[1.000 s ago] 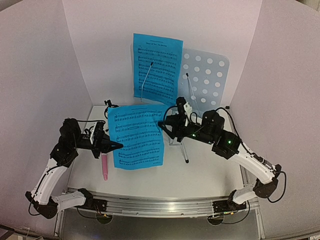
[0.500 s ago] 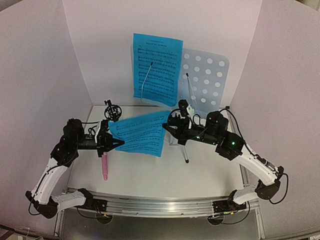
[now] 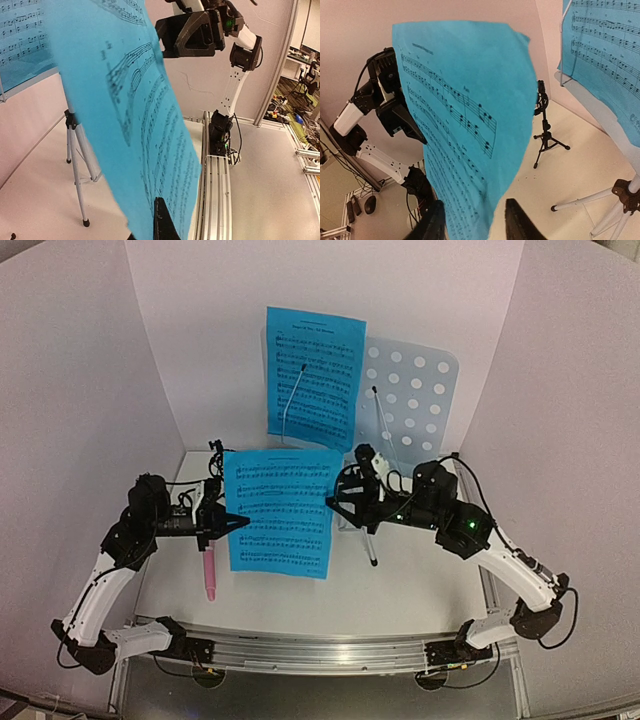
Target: Set up the instrument practice props
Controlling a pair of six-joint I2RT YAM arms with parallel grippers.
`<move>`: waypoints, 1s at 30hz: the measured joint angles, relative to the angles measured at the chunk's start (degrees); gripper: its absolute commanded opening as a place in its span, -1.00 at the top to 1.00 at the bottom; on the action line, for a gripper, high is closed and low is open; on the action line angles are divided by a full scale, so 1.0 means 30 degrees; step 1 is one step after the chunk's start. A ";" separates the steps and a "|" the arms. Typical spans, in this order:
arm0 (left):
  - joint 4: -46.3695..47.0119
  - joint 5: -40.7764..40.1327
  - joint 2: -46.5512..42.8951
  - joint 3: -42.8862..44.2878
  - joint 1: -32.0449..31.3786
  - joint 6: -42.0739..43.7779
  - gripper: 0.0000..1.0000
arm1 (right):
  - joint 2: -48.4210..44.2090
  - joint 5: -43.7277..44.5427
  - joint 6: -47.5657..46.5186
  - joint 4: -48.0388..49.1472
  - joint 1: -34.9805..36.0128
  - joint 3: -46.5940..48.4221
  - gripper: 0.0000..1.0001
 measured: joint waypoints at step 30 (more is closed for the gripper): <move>0.1682 0.2896 0.0809 0.1247 0.0022 -0.2954 1.00 | 0.0956 -0.5629 0.0512 0.2731 -0.2175 -0.0108 -0.04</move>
